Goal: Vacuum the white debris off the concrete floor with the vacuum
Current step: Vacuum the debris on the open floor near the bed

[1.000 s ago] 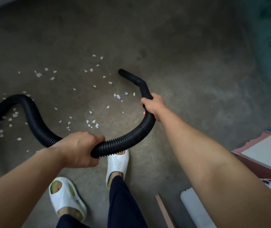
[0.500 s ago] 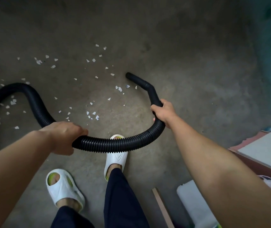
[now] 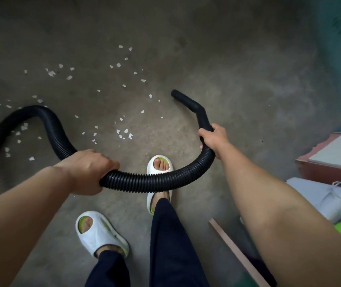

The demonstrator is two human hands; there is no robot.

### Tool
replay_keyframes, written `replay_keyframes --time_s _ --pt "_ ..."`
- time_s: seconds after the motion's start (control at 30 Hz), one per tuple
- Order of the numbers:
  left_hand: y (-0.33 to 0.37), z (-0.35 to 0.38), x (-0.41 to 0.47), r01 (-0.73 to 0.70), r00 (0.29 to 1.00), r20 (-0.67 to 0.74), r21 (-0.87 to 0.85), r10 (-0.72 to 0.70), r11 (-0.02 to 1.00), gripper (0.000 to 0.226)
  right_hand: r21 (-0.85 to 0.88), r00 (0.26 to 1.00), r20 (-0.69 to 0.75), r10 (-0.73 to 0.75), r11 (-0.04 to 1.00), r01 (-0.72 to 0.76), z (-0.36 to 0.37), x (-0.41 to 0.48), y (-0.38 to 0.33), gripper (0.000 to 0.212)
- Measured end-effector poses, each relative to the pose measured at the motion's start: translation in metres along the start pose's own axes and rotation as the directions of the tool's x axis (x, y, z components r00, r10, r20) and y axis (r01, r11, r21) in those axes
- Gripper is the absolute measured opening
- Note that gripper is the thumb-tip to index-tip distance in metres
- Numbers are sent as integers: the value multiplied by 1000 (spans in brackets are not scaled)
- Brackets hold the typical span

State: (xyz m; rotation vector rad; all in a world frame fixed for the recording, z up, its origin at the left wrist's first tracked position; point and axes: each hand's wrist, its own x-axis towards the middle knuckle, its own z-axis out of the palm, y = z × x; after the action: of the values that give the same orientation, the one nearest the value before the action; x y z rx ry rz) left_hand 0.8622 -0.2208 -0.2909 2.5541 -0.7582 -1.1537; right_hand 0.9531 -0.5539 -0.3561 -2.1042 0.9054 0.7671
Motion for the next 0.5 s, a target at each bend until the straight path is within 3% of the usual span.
replay_keyframes --time_s 0.27,0.5 --pt "-28 40 -61 20 999 40 27 -21 999 20 -23 992 91 -88 996 91 71 -42 13 19" --pt "-30 52 -84 40 999 8 45 -41 998 20 63 999 -40 -1 998 3 79 -66 37 9"
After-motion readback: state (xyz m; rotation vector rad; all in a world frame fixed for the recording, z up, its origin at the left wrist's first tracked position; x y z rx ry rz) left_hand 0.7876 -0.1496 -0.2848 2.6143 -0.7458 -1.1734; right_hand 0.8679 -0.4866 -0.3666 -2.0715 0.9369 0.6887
